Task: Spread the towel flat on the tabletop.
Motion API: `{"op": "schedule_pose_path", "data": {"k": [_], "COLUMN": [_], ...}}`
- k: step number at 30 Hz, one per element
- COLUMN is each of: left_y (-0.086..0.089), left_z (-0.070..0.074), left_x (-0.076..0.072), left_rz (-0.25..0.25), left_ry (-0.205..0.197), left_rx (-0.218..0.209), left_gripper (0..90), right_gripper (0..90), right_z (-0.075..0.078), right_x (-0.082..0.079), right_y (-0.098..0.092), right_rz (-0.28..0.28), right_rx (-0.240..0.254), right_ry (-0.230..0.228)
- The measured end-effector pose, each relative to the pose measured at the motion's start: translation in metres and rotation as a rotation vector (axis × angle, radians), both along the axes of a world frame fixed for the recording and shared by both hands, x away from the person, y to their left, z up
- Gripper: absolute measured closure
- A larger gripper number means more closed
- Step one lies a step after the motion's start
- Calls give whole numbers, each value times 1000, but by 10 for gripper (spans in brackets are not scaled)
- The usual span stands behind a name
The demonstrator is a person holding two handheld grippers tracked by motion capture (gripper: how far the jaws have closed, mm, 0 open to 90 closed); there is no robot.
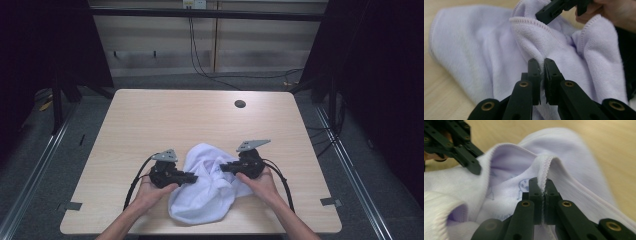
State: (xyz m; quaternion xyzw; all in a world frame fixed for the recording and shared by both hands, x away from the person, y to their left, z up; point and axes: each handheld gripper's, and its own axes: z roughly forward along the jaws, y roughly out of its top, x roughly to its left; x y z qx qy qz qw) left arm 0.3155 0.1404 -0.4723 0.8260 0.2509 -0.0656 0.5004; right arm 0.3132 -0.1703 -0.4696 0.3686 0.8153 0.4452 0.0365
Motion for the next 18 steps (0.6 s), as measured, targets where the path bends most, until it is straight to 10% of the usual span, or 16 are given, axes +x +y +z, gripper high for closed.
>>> {"op": "schedule_pose_path", "data": {"k": [8,18], "left_y": [60,87], "left_z": [40,83], "left_x": [7,11], "left_rz": [185,287], "left_ry": [-68,-178], "left_rx": [-168,-169], "left_gripper": [854,853], "right_gripper": [881,881], "right_z": [38,83], "right_x": [-1,-1], "right_y": [-65,-93], "right_rz": [-207,-301], "right_rx": [94,149], "right_ry": [-82,-153]}}
